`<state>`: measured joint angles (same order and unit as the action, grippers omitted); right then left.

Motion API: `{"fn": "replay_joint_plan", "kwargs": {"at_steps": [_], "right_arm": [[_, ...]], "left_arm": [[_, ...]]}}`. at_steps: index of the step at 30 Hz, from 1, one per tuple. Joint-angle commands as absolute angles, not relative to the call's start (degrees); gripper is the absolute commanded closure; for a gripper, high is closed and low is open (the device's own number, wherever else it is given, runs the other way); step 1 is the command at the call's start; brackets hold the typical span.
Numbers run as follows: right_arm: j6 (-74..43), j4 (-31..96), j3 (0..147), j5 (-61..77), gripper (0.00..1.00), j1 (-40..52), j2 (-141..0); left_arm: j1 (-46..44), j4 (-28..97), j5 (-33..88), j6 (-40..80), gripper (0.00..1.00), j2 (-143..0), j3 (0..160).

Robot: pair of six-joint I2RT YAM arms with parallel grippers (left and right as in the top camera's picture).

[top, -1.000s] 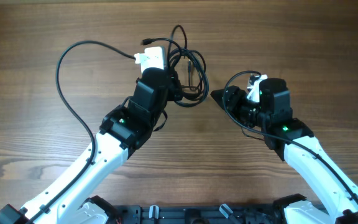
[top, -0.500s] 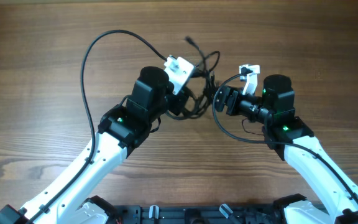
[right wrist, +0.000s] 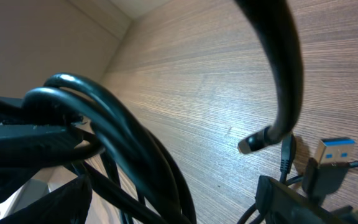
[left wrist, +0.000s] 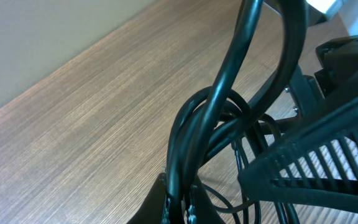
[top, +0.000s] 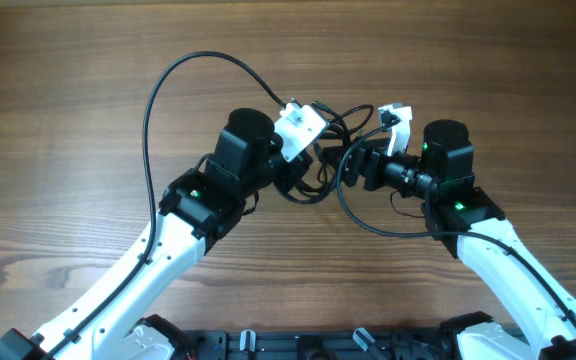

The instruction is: Untangle cables

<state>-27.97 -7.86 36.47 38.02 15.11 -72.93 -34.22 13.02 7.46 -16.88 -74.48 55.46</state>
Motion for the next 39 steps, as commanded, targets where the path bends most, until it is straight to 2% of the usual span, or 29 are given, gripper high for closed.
{"fn": "replay_joint_plan", "kwargs": {"at_steps": [1,12,15,21,23,24,28,32,33,39], "right_arm": [[-26.3,-8.1,36.9,39.2,0.09,15.2,-73.2],[-23.3,-14.6,36.9,46.7,0.05,15.2,-73.2],[-21.9,-15.0,36.9,46.6,0.05,15.2,-73.2],[-18.8,-15.0,36.9,43.6,0.06,15.2,-73.2],[-14.8,-15.0,36.9,43.1,0.12,15.2,-73.2],[-13.3,-15.0,36.9,43.1,0.19,15.2,-73.2],[-13.1,-14.8,36.9,43.2,0.59,15.2,-73.2],[-14.1,-15.0,36.9,43.4,0.93,15.2,-73.2],[-15.2,-15.0,36.9,43.4,0.96,15.2,-73.2],[-21.1,-17.0,36.9,45.3,0.96,15.2,-73.2]], "left_arm": [[-34.2,12.4,6.3,-17.8,0.96,-74.3,56.2],[-34.2,14.0,6.3,-29.9,0.96,-74.3,56.2],[-34.2,13.9,6.6,-30.0,0.96,-74.3,56.2],[-34.2,13.7,16.1,-29.6,0.96,-74.3,56.2],[-34.2,13.6,17.2,-29.5,0.96,-74.3,56.2],[-34.2,13.4,17.2,-29.5,0.96,-74.3,56.2],[-34.2,12.6,17.1,-26.9,0.96,-74.3,56.2],[-34.2,9.1,17.2,-19.6,0.96,-74.3,56.2],[-34.2,8.7,17.2,-18.7,0.96,-74.3,56.2],[-34.2,7.9,17.1,-12.7,0.96,-74.3,56.2]]}}
